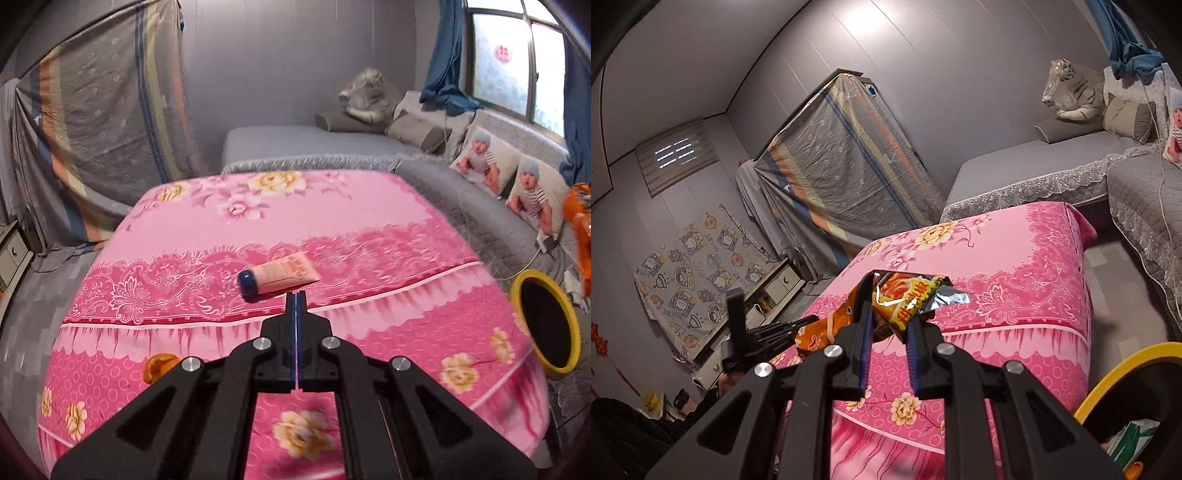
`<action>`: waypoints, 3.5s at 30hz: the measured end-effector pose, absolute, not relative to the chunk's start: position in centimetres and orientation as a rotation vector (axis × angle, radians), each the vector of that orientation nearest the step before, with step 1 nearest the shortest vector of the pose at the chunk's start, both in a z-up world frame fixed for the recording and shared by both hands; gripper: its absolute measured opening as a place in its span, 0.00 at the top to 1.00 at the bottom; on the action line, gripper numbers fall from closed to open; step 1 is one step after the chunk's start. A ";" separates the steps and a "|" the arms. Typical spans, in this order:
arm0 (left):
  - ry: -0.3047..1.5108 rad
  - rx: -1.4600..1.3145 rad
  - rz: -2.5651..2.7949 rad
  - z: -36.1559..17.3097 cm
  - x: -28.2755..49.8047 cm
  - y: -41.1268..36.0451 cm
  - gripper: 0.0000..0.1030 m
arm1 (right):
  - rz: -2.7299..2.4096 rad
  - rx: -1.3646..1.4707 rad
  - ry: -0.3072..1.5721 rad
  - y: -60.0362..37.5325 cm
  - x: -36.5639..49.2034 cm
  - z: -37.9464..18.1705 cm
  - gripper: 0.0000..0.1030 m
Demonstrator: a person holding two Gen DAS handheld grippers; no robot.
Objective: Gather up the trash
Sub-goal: 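Lift the orange peel with the left tool while the right tool carries the wrapper toward the bin, then carry the orange peel and snack wrapper over the yellow bin and release both, then return the left tool to the bed and grasp the pink hand-cream tube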
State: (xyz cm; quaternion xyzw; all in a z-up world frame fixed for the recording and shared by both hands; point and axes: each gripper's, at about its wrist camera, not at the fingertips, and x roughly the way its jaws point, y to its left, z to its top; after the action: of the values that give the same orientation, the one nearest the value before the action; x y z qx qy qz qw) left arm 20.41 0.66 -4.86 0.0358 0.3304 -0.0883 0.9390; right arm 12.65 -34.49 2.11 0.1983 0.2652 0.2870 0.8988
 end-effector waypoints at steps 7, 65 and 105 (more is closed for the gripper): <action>0.729 0.027 -0.143 -8.3 20.2 6.3 0.74 | 0.609 0.424 0.601 -34.3 13.6 0.6 0.85; 0.601 0.308 -0.899 -6.8 12.8 -39.9 0.77 | -0.465 0.207 0.490 -51.6 -0.9 -7.4 0.85; 0.403 0.112 -0.646 -2.6 25.4 -4.0 0.08 | 0.015 0.222 0.590 -35.1 14.4 -4.9 0.30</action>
State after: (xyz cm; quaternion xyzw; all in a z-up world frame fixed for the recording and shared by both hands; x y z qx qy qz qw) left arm 25.43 -3.98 -2.60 0.0548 0.1966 -0.3150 0.9269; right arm 14.42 -35.14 -4.88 0.1094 0.2904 0.0074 0.9506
